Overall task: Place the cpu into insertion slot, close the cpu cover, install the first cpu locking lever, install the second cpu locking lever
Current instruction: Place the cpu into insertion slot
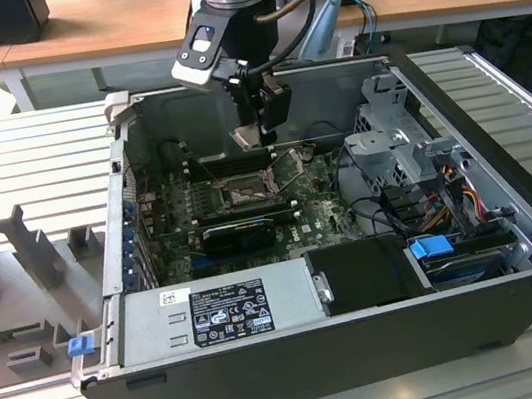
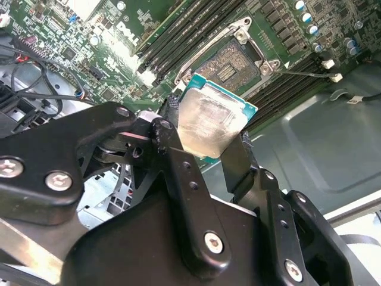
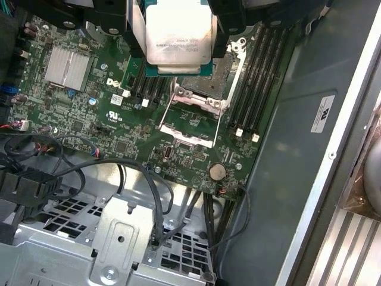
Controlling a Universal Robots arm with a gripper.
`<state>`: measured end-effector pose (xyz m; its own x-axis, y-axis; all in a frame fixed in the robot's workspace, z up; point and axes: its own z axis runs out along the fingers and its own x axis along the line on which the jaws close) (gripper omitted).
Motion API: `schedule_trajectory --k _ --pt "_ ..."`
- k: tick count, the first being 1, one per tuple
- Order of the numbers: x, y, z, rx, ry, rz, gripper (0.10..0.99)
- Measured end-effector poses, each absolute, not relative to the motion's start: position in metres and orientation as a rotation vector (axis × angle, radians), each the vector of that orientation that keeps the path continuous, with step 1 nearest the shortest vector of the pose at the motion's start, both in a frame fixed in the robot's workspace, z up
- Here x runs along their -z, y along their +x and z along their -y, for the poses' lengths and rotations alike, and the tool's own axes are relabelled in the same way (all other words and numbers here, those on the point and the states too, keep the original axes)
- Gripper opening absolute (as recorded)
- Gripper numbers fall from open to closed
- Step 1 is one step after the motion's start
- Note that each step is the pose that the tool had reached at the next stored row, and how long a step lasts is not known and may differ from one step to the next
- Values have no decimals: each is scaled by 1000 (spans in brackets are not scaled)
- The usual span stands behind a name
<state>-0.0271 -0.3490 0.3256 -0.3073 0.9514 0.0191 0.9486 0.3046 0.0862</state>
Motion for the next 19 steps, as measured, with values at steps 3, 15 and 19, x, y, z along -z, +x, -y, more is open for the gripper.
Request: schedule_trajectory --k 3,15,19 --pt "-325 -27 349 -125 1848 -2493 529" --pt "-324 -27 349 -120 2029 -2340 529" --pt "-323 -27 349 -119 2064 -2308 529"
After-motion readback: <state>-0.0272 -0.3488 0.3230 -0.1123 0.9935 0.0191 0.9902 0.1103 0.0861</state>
